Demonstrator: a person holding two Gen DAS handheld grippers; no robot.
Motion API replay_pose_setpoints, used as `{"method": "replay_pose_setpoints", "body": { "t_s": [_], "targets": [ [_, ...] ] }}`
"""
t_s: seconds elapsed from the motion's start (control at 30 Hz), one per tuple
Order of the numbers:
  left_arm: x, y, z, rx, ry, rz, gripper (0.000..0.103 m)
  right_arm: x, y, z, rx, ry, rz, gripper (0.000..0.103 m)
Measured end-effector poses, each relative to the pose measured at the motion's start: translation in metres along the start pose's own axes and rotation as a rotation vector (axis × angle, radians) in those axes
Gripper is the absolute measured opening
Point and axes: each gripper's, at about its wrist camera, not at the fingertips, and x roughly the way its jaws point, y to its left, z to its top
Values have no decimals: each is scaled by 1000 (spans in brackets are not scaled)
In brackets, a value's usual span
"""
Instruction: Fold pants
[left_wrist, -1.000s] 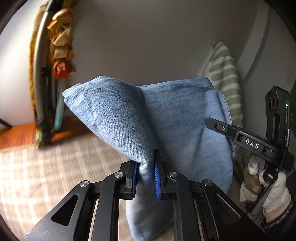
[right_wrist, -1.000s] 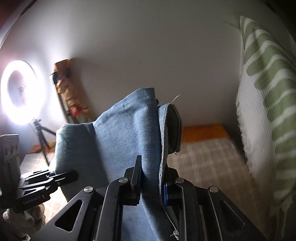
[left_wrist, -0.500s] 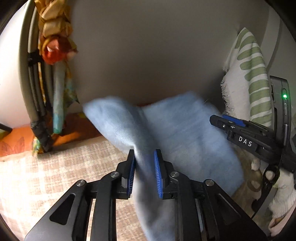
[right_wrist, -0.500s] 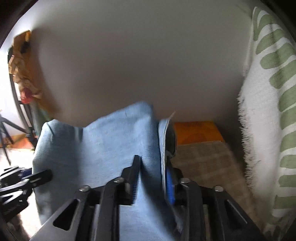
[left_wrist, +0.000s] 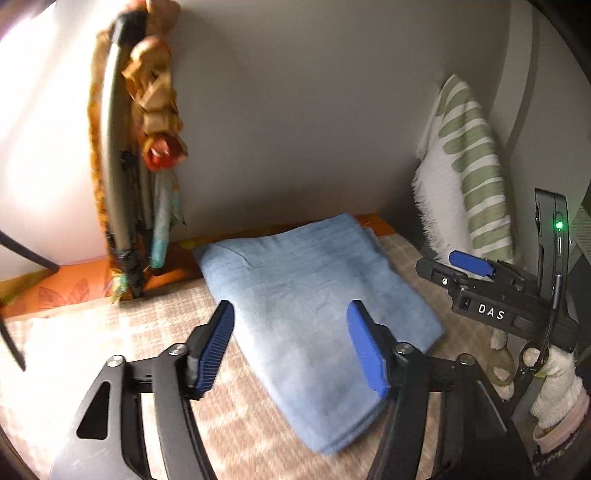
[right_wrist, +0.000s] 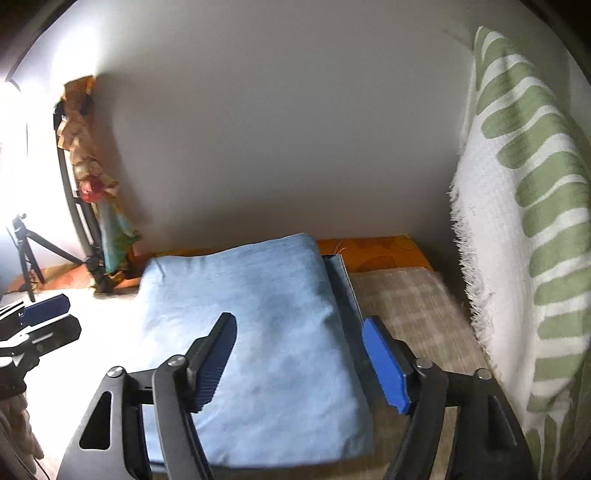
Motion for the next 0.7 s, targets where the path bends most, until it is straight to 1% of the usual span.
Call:
{"method": "replay_pose_setpoints", "body": {
  "t_s": [0.03, 0.1, 0.23, 0.33, 0.4, 0.43, 0.5, 0.6, 0.7],
  "targets": [
    [-8, 1, -2, 1, -8, 1, 68, -10, 2, -2, 3, -12, 12, 80],
    [-27, -1, -6, 9, -25, -1, 69, -35, 6, -8, 8, -46, 17, 85],
    [-73, -7, -17, 25, -54, -12, 71, -79, 17, -22, 12, -80, 38, 86],
    [-110, -14, -30, 41, -80, -4, 72, -110, 24, -34, 11, -104, 39, 90],
    [-134, -19, -42, 56, -93, 6, 76, -132, 30, -44, 0, -122, 30, 95],
    [-140, -22, -45, 60, -97, 10, 79, -145, 34, -50, -6, -136, 27, 95],
    [-159, -28, -55, 68, -107, 21, 79, -163, 40, -58, -10, -149, 23, 98],
    [-187, -36, -68, 81, -123, 42, 80, -189, 45, -73, 7, -160, 43, 103],
    [-214, -43, -81, 65, -130, 42, 80, -212, 50, -89, 16, -171, 41, 103]
  ]
}}
